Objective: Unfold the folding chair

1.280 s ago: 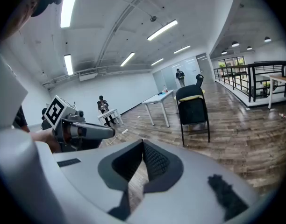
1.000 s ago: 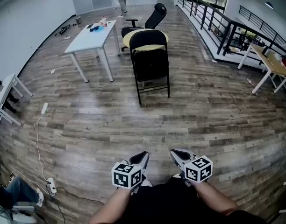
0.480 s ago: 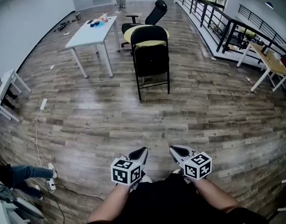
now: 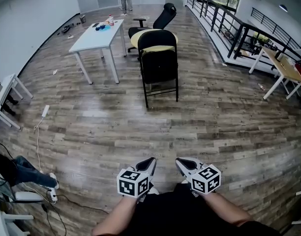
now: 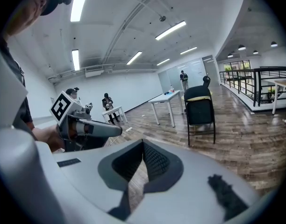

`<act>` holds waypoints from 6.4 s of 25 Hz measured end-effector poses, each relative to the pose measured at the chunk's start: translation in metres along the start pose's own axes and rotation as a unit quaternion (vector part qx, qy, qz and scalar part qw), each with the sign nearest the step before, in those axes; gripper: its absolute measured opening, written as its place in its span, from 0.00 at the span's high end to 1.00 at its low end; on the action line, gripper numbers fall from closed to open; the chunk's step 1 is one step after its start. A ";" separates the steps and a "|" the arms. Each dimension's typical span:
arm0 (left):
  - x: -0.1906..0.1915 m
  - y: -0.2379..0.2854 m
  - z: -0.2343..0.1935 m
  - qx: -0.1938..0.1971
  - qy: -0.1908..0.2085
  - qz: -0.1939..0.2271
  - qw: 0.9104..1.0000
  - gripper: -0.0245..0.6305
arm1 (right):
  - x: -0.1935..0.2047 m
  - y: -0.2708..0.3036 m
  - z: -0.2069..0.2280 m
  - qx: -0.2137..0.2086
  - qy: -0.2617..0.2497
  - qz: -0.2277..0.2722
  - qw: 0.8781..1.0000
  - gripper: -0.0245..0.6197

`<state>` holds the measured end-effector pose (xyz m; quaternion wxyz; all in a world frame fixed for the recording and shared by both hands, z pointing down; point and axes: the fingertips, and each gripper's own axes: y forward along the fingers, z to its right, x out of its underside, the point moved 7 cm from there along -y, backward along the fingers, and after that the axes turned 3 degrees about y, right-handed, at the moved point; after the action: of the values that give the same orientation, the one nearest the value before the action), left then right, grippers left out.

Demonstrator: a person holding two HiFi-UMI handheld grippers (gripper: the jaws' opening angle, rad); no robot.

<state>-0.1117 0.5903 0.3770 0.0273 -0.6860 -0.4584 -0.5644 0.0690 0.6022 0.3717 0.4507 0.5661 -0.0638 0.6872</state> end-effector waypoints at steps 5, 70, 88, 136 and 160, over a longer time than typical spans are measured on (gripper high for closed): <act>-0.001 0.004 0.007 -0.004 0.003 -0.001 1.000 0.93 | -0.003 -0.005 0.005 -0.003 0.002 0.011 1.000 0.95; -0.039 0.170 0.006 -0.112 -0.081 -0.018 0.990 0.95 | -0.038 0.020 0.215 -0.083 0.045 -0.062 0.994 0.95; -0.112 0.171 -0.121 -0.112 -0.073 -0.012 0.991 0.95 | -0.107 0.136 0.212 -0.074 0.040 -0.073 0.994 0.95; -0.165 0.209 -0.230 -0.100 -0.061 -0.034 0.993 0.95 | -0.160 0.263 0.235 -0.081 0.062 -0.066 0.993 0.95; -0.272 0.316 -0.302 -0.110 -0.072 -0.045 0.990 0.95 | -0.246 0.339 0.364 -0.078 0.083 -0.047 0.992 0.95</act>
<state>-0.1138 0.0775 0.4198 -0.1069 -0.7023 -0.4251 -0.5610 0.0853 0.0514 0.4371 0.5287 0.4730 -0.0528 0.7028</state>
